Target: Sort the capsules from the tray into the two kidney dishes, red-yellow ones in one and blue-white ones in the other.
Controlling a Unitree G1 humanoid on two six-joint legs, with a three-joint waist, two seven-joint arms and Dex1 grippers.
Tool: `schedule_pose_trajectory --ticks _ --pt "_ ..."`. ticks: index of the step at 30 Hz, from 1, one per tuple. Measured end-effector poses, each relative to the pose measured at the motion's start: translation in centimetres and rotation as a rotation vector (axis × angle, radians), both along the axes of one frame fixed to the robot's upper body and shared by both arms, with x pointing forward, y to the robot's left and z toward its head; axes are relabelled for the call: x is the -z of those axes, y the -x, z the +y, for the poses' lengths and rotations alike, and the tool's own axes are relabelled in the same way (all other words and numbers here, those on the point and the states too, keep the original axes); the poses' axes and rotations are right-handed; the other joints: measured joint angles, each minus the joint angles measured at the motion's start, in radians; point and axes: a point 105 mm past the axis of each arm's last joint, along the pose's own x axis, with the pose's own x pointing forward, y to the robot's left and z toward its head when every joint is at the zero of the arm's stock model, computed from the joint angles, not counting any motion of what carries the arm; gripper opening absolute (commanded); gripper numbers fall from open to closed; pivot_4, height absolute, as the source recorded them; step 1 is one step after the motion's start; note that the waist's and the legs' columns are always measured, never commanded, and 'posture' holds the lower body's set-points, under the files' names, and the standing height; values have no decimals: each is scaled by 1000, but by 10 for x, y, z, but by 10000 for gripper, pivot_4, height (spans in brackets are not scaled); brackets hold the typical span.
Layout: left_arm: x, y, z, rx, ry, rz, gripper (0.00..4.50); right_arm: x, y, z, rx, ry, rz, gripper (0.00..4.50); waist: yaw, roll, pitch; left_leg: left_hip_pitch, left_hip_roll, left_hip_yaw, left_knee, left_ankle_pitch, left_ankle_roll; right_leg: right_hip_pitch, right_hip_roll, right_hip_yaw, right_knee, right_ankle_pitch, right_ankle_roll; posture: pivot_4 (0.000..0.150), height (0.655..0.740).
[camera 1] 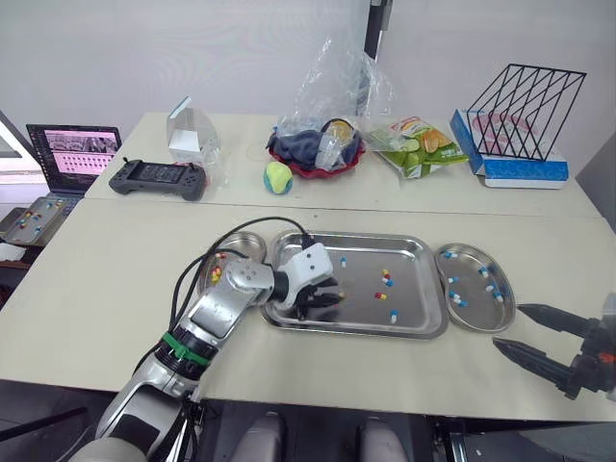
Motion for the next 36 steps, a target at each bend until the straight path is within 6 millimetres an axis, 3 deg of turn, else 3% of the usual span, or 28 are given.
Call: schedule_pose_trajectory --ticks 12,18,31,36 --pt "5 2 -6 -18 -19 16 16453 -3 -3 4 3 14 -19 45000 2 0 0 0 0 0 0 0 0 1 0 0 -2 0 0 1500 7391" --pt "6 1 -12 -42 -7 27 360 -2 -7 4 9 22 -26 45000 2 0 0 0 0 0 0 0 0 1 0 0 -2 0 0 1500 7391" --pt "5 1 -10 -50 -2 55 360 -1 -9 6 6 28 -27 45000 1 0 0 1 0 0 0 0 0 2 0 0 -2 0 0 1500 7391" --pt "-11 -2 0 -65 75 111 360 -4 -9 9 -16 20 -35 45000 0 0 0 0 0 0 0 0 0 2 0 0 -2 0 1 1500 7391"
